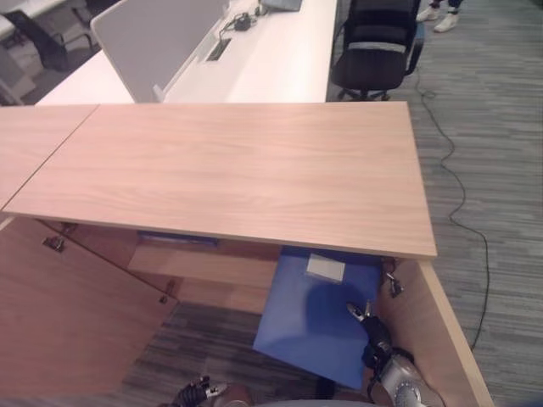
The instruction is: Put the empty folder in the office cabinet
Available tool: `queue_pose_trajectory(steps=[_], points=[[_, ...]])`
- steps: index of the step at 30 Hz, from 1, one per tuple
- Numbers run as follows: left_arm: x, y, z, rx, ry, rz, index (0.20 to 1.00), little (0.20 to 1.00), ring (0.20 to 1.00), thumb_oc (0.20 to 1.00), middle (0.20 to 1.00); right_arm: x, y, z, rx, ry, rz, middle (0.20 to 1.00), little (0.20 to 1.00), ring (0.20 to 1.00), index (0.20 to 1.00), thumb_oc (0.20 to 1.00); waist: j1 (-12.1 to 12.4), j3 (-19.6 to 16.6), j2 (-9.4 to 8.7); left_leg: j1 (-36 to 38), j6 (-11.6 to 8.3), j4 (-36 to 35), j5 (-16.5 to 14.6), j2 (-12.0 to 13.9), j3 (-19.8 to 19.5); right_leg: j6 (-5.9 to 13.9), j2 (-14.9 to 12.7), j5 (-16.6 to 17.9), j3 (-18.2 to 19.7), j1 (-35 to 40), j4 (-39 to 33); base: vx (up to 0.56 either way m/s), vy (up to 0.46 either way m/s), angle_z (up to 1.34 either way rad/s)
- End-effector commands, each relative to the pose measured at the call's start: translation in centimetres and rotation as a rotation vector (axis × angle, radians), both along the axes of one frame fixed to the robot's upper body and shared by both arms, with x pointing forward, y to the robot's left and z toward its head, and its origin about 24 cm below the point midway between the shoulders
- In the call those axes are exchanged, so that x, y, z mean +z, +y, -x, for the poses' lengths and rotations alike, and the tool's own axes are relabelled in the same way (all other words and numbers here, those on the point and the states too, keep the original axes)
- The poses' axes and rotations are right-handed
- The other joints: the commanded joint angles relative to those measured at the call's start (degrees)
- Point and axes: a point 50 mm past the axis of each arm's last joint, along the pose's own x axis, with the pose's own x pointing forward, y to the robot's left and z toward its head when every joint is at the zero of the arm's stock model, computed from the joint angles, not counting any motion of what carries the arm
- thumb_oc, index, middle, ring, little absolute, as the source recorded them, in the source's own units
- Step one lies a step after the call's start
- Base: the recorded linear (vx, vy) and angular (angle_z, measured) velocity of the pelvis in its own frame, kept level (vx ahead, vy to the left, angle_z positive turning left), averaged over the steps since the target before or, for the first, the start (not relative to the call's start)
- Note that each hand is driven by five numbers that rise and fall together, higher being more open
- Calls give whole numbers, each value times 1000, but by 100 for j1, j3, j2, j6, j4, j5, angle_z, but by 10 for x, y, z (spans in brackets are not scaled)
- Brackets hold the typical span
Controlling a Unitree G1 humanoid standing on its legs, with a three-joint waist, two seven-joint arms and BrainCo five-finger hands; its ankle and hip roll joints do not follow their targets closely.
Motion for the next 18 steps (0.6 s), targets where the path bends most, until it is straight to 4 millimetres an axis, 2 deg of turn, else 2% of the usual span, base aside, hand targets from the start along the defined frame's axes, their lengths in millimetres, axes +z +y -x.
queue_pose_trajectory(steps=[1,6,8,9,11,18], points=[[1,12,15,-57,26,-72,1000,1000,1000,1000,1000,39,-17,-35,-32,-212,22,200,200,200,200,200,159,-147,133,309,488,323,-482,-486,-261,861,-437,-183,549,146,41,85,84,-47],[-1,7,25,-104,50,-85,1000,1000,1000,1000,1000,50,0,-50,-19,-265,-12,200,200,200,200,200,237,-312,113,606,611,155,-654,-679,-239,926,-560,-128,650,244,47,96,131,-41],[-2,3,28,-130,50,-88,1000,1000,1000,1000,1000,60,14,-68,-45,-308,-52,200,200,200,200,200,328,-351,88,758,718,109,-763,-787,-181,1000,-683,-76,710,256,79,75,182,13],[-2,3,28,-130,50,-89,1000,1000,1000,1000,1000,60,14,-68,-46,-308,-52,200,200,200,200,200,334,-347,84,763,721,109,-766,-790,-175,1003,-687,-76,716,256,80,63,190,12],[-3,-8,28,-163,35,-91,1000,1000,1000,1000,1000,80,29,-93,-132,-378,-132,200,200,200,200,200,500,-365,49,841,852,109,-896,-935,-129,1110,-844,-14,748,253,98,49,181,10],[-1,-19,25,-182,0,-107,1000,1000,1000,1000,1000,104,52,-119,-268,-422,-271,200,200,200,200,200,760,-299,-15,813,991,109,-1023,-1151,-87,1291,-1085,133,710,162,99,-4,101,3]])
